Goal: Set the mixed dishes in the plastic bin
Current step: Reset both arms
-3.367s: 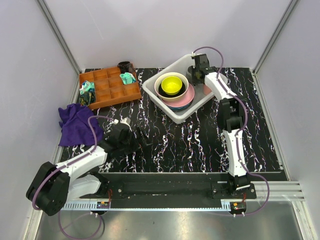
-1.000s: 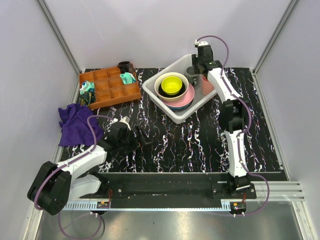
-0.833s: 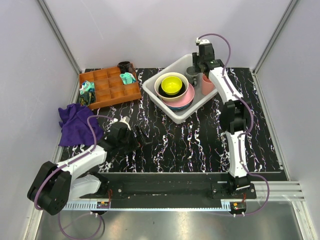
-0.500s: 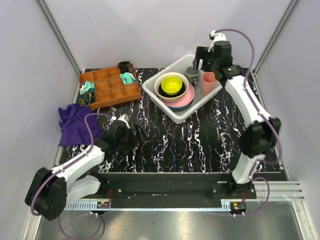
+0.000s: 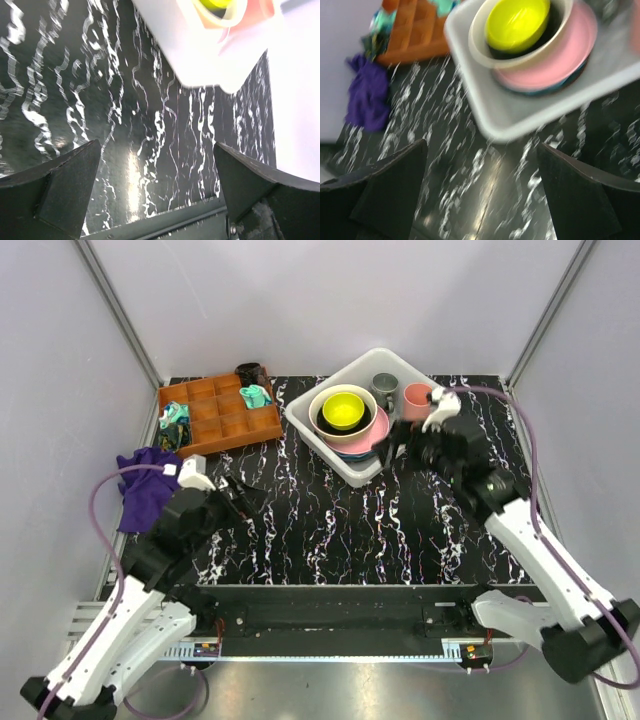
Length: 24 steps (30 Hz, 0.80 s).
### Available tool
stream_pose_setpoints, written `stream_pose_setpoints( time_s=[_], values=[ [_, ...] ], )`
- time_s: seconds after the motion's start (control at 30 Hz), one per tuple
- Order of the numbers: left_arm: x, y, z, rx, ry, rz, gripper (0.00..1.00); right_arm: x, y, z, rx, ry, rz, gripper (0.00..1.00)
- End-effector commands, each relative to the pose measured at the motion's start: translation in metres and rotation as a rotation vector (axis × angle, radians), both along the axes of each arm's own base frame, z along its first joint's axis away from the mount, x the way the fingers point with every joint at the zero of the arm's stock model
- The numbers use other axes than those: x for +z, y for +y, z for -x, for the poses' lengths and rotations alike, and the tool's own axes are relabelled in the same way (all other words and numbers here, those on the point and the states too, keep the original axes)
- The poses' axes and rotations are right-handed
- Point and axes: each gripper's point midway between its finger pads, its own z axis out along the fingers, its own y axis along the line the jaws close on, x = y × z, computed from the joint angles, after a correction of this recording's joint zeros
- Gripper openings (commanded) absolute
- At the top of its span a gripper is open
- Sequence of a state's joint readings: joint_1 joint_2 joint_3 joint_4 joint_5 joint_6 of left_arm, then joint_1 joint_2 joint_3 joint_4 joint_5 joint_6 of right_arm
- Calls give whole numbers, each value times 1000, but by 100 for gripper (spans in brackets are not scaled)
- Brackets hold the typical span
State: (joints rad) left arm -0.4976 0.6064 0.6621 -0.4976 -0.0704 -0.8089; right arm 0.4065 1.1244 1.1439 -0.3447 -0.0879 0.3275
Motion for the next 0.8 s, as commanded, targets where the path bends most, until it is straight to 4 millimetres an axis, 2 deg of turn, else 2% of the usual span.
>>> stream_pose_setpoints(
  time_s=[0.0,0.07,0.1,0.17,0.2,0.3,0.47,0.77],
  values=[
    [-1,40,15,121,-28,-99,99,-18,7,61,-49,82,-81,100],
    [-11,45,22,122,-15,-114,99,-28,21,86,-9,111,-91,100],
    [-9,47,25,123,-30,-105,99,-38,15,95,-48,132,-100,100],
    [-17,50,30,128,-18,-110,99,-50,19,112,-34,158,-93,100],
    [-16,53,32,137,-26,-105,99,-60,14,117,-54,177,-87,100],
    [-19,60,38,170,-29,-92,99,-72,10,130,-40,193,-79,100],
    [-13,70,42,227,-61,-54,99,-84,3,132,-52,208,-33,100],
    [-14,77,43,262,-46,-65,99,-88,3,135,-44,213,-35,100]
  ],
)
